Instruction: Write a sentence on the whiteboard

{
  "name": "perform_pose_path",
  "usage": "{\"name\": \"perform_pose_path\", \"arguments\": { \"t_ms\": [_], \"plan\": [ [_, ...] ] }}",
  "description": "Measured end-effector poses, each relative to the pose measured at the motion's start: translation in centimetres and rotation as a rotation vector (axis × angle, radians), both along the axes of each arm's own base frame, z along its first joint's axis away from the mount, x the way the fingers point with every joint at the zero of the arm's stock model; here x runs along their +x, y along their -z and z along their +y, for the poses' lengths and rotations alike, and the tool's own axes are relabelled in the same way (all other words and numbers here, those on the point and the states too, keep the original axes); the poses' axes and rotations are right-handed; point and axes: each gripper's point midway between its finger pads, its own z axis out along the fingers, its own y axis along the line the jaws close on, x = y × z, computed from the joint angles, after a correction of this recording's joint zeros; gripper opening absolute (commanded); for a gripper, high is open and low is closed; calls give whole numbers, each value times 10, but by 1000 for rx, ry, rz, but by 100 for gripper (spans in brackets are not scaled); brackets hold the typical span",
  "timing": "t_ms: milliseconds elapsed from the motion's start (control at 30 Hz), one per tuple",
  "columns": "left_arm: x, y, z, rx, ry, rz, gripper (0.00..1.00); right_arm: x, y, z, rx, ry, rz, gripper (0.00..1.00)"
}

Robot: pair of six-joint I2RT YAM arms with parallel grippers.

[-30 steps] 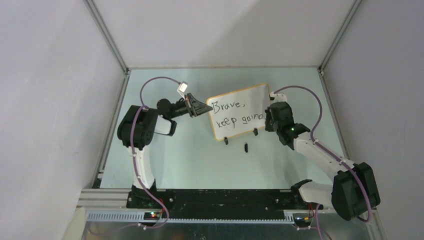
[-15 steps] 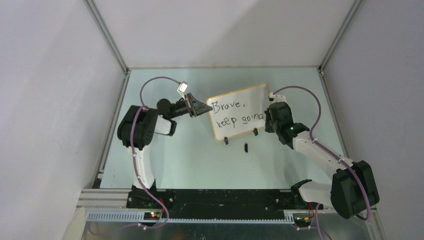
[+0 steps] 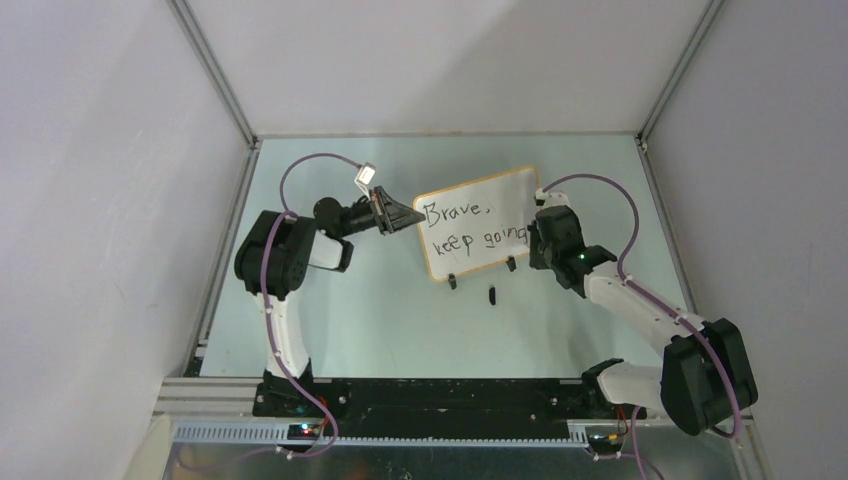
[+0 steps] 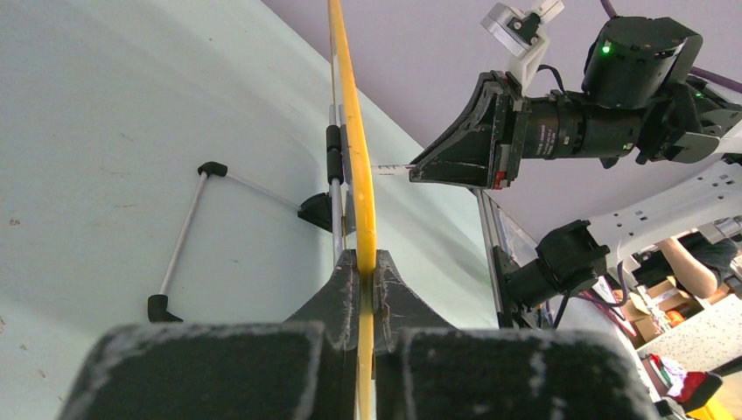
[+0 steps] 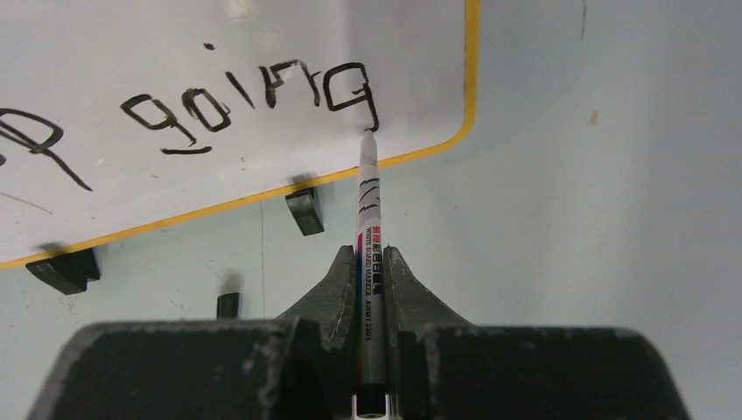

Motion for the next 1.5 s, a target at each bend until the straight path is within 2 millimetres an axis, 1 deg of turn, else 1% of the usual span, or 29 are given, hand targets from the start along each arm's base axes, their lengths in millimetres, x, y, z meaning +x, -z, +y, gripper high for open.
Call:
{"name": "perform_pose_path", "arguments": {
  "t_ms": [333,600,733,867,900,933,967,1000,1067,1100,1133,1167,1233,1267,1300,1333,1367,1467,1500],
  "plan": [
    [0,0,0,0,1,0,0,-5,1,12,13,-45,8,0],
    [0,0,0,0,1,0,0,-4,-1,14,17,-51,0,0],
    [0,0,0,0,1,0,0,-4,-9,18,34,-63,-24,0],
    [0,0,0,0,0,0,0,-4,-24,21,58,-73,-67,0],
    [0,0,0,0,0,0,1,-5,-27,22,64,-78,-77,0],
    [0,0,0,0,0,0,4,-5,-30,22,68,-80,-84,0],
    [0,0,0,0,0,0,10,-6,-33,23,73,-83,-94,0],
    [0,0,0,0,0,0,14,-6,-37,23,77,-85,-104,0],
    [0,1,0,2,-3,-4,34,-8,-46,24,90,-90,-132,0],
    [-1,1,0,4,1,-3,39,-8,-50,25,99,-94,-149,0],
    [-4,3,0,8,7,0,46,-10,-54,26,107,-99,-164,0],
    [-6,6,0,12,13,8,49,-11,-58,27,117,-105,-181,0],
    [-12,12,0,20,23,26,58,-14,-65,29,136,-117,-212,0],
    [-13,14,1,23,23,31,65,-15,-67,29,141,-121,-220,0],
    [-14,16,1,27,22,34,69,-16,-70,30,147,-127,-232,0],
    [-16,18,1,32,21,35,77,-16,-71,31,152,-129,-240,0],
    [-17,19,2,35,20,39,80,-16,-73,32,156,-132,-247,0],
    [-19,17,3,42,16,28,97,-16,-73,35,163,-141,-252,0],
    [-20,16,4,42,12,23,98,-16,-73,35,164,-141,-253,0]
  ]
}}
